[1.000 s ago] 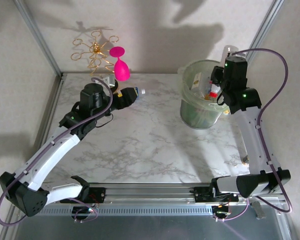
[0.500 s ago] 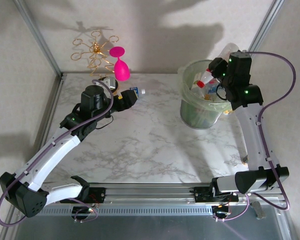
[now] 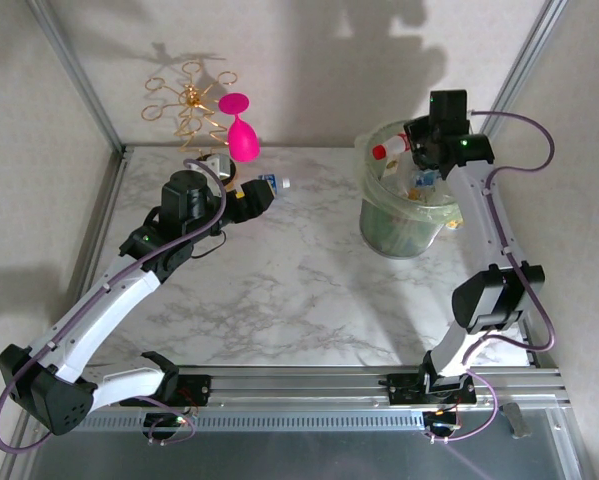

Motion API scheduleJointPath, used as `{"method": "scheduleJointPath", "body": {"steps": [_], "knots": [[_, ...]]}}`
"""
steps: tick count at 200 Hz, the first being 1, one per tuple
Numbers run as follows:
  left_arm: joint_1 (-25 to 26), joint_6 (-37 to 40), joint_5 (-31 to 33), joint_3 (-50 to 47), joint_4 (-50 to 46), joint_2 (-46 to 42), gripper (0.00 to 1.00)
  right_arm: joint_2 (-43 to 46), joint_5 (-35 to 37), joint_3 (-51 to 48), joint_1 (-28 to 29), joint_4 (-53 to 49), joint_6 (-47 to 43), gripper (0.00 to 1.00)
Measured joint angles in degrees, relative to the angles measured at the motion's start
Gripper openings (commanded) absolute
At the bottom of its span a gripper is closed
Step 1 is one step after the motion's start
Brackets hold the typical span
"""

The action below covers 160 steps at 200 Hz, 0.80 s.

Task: Put the plastic bottles in the bin

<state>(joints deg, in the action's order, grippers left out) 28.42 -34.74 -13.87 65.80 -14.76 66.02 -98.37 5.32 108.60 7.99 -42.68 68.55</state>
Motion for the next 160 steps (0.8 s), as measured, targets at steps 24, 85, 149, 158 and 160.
{"method": "scheduleJointPath", "body": {"steps": [24, 85, 149, 158, 160], "knots": [[0.0, 0.0, 0.0, 0.0, 0.0, -0.11, 0.89, -1.84, 0.76, 2.56, -0.81, -1.22, 0.44, 0.48], [0.0, 0.02, 0.46, 0.0, -0.07, -0.35, 0.89, -4.66, -0.07, 3.39, -0.83, -1.4, 0.44, 0.62], [0.0, 0.02, 1.62, 0.0, -0.13, -0.39, 0.89, -3.23, -0.42, 3.39, -0.83, -0.92, -0.57, 0.75], [0.0, 0.02, 1.77, 0.02, -0.17, -0.39, 0.89, -2.43, -0.02, 3.39, -0.83, -1.07, -0.98, 0.76], [0.0, 0.02, 1.77, 0.02, -0.17, -0.39, 0.89, -2.25, 0.09, 3.39, -0.83, -1.16, -1.11, 0.76]]}}
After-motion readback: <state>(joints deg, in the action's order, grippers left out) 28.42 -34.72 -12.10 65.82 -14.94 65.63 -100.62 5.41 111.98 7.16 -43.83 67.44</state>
